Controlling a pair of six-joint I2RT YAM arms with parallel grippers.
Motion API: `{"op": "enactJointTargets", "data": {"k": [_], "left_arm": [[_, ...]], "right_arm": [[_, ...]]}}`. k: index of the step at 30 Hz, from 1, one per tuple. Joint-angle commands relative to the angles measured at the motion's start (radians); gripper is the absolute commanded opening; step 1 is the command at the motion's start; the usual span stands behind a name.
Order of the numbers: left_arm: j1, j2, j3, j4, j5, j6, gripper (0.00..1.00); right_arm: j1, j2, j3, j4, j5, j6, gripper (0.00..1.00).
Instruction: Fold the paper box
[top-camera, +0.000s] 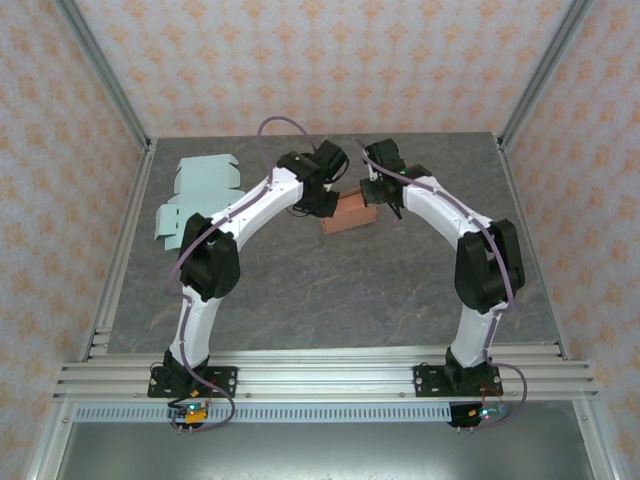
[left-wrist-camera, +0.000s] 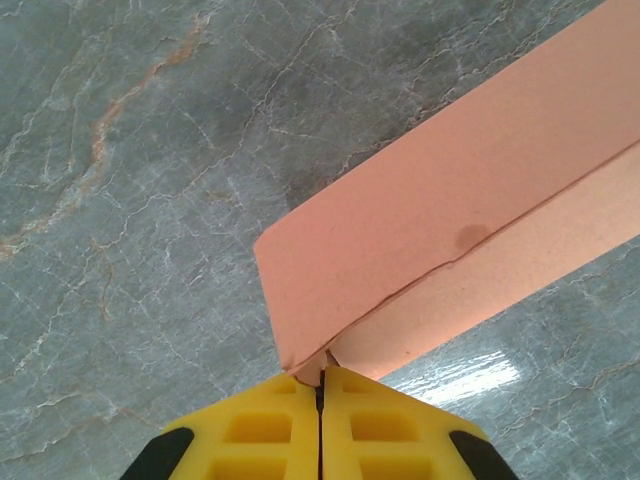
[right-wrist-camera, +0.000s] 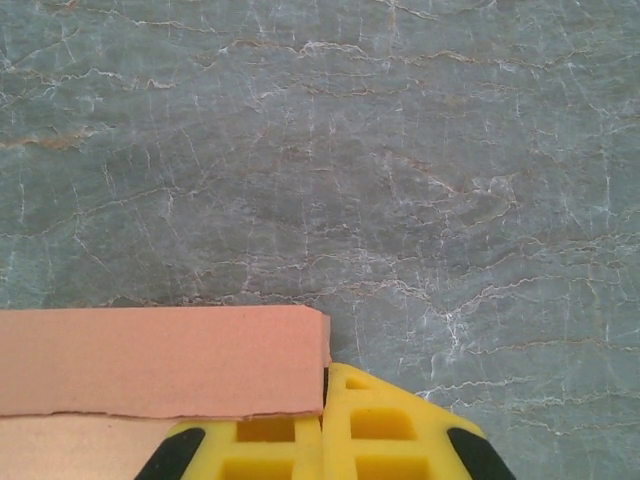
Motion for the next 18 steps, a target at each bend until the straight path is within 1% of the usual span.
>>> {"op": "enactJointTargets", "data": {"k": [1,3,8,10,13,16,18], "left_arm": [[-0.005,0.022,0.024,-0.009,-0.014,-0.009,0.07],[-0.004,0.025,0.023,-0.008,-0.016,-0.015,0.07],[-0.004,0.031,0.02,-0.002,-0.015,-0.027,0.07],[-0.005,0.033,0.02,-0.001,-0.019,-0.031,0.07],[-0.005,0.034,0.019,0.004,-0.02,-0.042,0.11],[-0.005,0.034,0.012,0.011,-0.015,-0.053,0.12],[-0.006,0.035,0.007,0.015,-0.017,-0.059,0.12]], "right_arm": [[0.016,0.055,0.119,-0.23,0.05,0.042,0.04],[0.018,0.087,0.177,-0.309,0.042,0.045,0.04],[0.018,0.145,0.264,-0.433,-0.02,0.048,0.04],[0.017,0.158,0.285,-0.465,-0.025,0.05,0.04],[0.02,0.166,0.299,-0.498,-0.023,0.05,0.05],[0.018,0.174,0.324,-0.539,-0.05,0.067,0.05],[0.019,0.198,0.373,-0.597,-0.067,0.089,0.06]]}}
